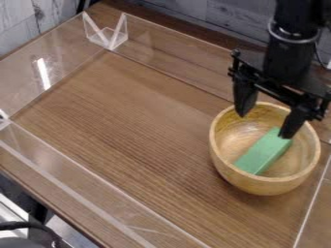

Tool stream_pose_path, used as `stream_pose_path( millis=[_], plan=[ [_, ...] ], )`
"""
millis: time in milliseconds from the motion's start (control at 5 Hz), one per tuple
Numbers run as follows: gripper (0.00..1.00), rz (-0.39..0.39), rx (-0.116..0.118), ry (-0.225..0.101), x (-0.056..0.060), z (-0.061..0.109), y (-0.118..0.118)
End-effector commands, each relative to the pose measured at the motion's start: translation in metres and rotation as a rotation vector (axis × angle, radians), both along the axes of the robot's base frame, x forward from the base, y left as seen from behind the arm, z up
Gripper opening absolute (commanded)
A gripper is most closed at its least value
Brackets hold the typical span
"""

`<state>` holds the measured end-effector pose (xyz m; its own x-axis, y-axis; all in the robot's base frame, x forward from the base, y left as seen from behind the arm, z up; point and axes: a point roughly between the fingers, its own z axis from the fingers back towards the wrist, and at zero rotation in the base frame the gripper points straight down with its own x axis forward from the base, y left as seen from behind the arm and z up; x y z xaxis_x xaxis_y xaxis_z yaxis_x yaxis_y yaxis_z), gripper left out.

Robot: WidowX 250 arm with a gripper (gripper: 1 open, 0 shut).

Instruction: Remove the green block from inside the brown bowl and put it on the table

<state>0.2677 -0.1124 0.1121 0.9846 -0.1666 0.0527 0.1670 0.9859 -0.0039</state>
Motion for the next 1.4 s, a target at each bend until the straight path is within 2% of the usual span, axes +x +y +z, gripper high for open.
stream_pose_path(
  millis=[0,400,1200],
  plan=[
    [1.0,-0.011,-0.024,-0.073,0.002,0.015,-0.005],
    [1.0,-0.014,-0.023,-0.069,0.0,0.003,-0.008],
    [1.0,-0.026,-0.018,-0.043,-0.003,-0.023,-0.012]
  ],
)
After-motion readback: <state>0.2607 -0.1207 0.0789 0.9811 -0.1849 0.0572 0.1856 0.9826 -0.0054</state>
